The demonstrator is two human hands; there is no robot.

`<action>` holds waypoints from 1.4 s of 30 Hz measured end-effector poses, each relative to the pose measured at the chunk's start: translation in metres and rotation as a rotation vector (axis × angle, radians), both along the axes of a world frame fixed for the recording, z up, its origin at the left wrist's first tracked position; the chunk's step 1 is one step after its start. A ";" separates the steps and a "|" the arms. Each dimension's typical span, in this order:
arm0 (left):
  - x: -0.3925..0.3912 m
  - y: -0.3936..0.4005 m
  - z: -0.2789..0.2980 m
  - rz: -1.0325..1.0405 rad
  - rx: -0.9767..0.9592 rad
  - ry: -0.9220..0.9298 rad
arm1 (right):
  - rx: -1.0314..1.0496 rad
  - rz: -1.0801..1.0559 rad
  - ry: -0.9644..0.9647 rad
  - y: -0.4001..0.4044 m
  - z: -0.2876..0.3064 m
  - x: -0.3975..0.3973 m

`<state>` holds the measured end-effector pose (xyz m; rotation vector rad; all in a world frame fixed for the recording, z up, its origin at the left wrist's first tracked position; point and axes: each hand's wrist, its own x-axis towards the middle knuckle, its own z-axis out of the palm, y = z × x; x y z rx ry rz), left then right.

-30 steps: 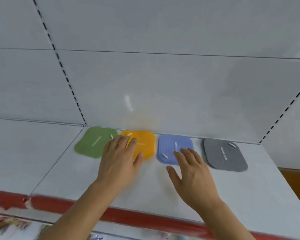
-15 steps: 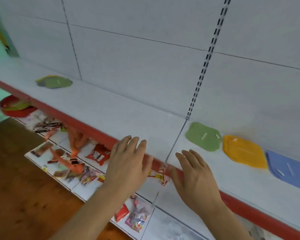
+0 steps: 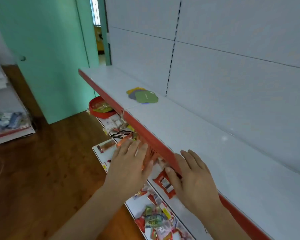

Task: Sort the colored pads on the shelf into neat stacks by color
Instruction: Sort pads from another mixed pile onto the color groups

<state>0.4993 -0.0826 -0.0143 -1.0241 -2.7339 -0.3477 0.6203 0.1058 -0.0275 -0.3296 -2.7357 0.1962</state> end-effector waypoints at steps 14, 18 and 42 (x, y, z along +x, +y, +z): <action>-0.247 0.003 0.012 0.074 0.041 0.014 | -0.030 -0.018 -0.023 0.016 -0.003 -0.269; -0.322 0.016 0.001 -0.026 0.024 0.003 | 0.000 -0.133 -0.052 0.029 -0.010 -0.325; -0.520 0.157 -0.003 -0.392 -0.110 -0.283 | -0.583 -0.749 -0.032 0.071 0.021 -0.442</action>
